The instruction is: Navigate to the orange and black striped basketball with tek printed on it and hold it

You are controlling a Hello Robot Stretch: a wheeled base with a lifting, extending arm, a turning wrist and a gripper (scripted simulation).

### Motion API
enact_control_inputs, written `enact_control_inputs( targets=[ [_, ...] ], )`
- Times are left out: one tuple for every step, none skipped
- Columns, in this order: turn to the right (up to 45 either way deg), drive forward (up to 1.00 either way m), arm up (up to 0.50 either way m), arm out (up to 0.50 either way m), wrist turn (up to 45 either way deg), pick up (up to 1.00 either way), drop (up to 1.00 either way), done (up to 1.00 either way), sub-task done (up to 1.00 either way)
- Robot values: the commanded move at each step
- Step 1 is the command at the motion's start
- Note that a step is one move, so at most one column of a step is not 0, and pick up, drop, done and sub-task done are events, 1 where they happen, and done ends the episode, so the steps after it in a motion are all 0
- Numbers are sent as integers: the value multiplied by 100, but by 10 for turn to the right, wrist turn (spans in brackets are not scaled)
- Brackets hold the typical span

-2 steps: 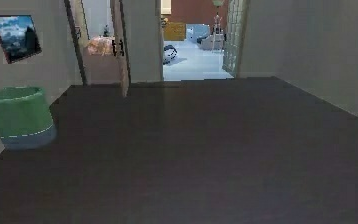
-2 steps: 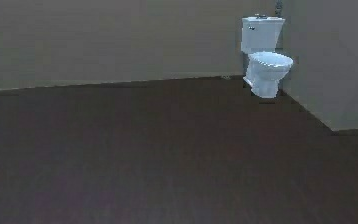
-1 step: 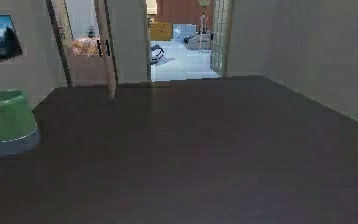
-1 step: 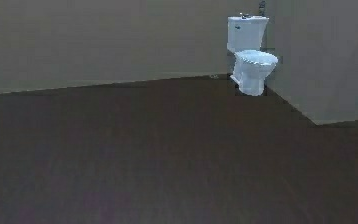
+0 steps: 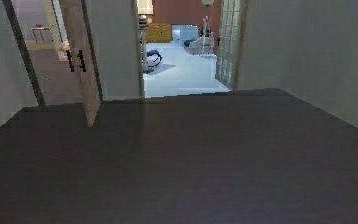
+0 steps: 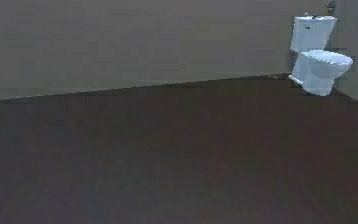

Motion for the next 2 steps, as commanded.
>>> enact_control_inputs(
  targets=[
    [0, 100, 0, 0, 0, 0, 0, 0, 0],
    [0, 100, 0, 0, 0, 0, 0, 0, 0]
  ],
)
